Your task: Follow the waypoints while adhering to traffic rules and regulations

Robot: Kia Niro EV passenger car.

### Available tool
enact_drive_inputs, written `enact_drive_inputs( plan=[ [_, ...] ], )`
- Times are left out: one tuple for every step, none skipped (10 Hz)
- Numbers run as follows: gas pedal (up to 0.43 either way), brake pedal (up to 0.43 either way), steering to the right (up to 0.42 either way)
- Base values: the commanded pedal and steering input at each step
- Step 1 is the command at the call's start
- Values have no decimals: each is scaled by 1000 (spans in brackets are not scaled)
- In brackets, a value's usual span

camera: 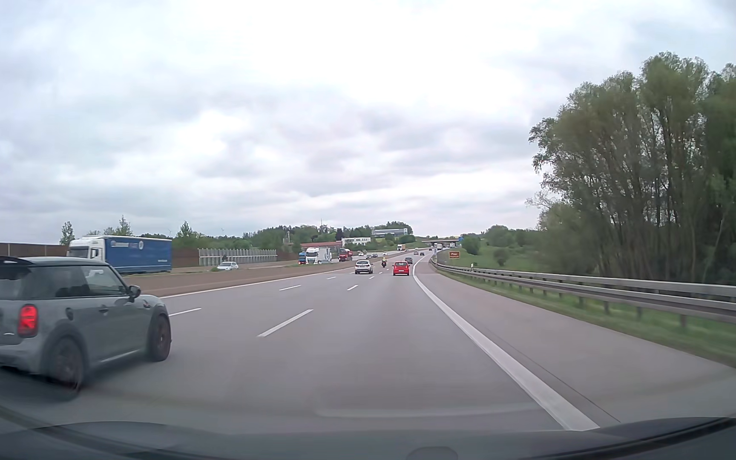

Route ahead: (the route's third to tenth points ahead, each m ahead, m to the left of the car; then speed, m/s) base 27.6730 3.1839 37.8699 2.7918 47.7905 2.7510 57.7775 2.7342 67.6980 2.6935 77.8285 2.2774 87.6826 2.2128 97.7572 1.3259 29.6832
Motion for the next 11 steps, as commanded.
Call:
enact_drive_inputs(
  plan=[
    [209,0,2],
    [209,0,2],
    [209,0,1],
    [209,0,2],
    [209,0,2],
    [209,0,2],
    [209,0,2],
    [209,0,2],
    [209,0,2],
    [209,0,2],
    [209,0,2]
  ],
)
